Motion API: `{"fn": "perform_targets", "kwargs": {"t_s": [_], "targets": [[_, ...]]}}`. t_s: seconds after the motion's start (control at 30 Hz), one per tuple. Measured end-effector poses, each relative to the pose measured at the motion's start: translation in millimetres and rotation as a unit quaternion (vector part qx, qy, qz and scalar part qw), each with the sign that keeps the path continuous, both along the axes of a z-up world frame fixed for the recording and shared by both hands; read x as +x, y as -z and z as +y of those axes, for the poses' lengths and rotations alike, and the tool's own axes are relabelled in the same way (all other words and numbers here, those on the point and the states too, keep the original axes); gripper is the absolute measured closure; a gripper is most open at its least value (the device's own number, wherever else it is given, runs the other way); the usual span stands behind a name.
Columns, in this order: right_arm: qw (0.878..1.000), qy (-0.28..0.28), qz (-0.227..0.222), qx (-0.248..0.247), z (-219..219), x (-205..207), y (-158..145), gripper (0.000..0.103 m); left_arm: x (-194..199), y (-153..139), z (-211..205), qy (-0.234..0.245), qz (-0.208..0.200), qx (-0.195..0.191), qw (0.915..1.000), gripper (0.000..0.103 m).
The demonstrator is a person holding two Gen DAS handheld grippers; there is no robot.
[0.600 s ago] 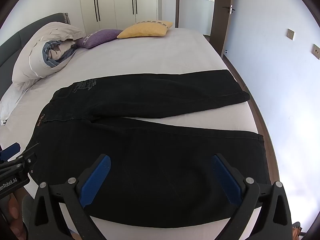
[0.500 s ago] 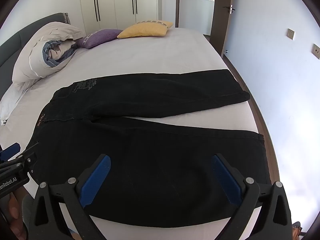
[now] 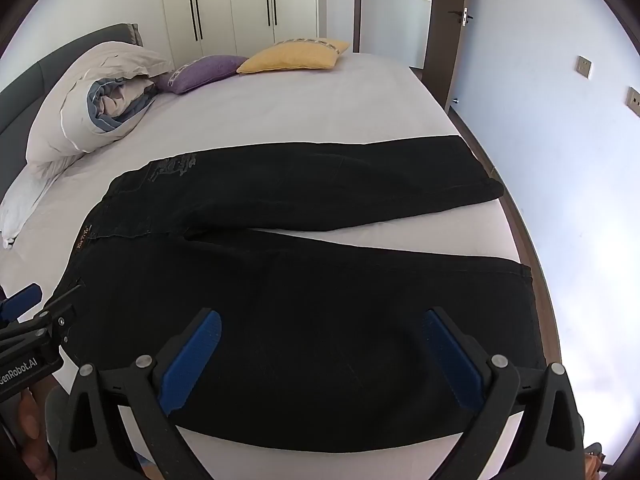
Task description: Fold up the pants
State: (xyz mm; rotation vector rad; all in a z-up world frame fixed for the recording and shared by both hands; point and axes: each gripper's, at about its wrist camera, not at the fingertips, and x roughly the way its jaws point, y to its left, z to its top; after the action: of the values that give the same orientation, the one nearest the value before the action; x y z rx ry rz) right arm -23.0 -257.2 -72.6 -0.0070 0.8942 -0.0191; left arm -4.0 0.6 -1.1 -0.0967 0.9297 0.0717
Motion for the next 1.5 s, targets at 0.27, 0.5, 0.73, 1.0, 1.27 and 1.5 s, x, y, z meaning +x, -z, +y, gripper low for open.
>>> {"fn": "perform_targets", "kwargs": {"t_s": [0.27,0.5,0.73,1.0,1.27,1.5], "targets": [[1.0,-0.001,-0.001,-0.001,9,1,6,0.0,-2,0,1,-0.001,-0.001,0.001,1.0,0.0],[1.0,-0.001,0.002,0.001,7,0,9,0.0,-2,1,2,-0.001,0.0,0.001,1.0,0.0],[1.0,-0.001,0.003,0.003,8,-1,8,0.0,-2,1,2,-0.001,-0.001,0.001,1.0,0.0],[1.0,-0.001,0.003,0.004,9,-2,8,0.0,-4,0,2,0.001,-0.002,0.006,1.0,0.0],[1.0,-0.002,0.005,0.004,12,-5,11,0.0,-4,0,2,0.001,-0.002,0.005,1.0,0.0],[1.0,-0.002,0.006,0.005,12,-6,13,0.0,-4,-1,1,0.001,-0.002,0.007,1.0,0.0]]}}
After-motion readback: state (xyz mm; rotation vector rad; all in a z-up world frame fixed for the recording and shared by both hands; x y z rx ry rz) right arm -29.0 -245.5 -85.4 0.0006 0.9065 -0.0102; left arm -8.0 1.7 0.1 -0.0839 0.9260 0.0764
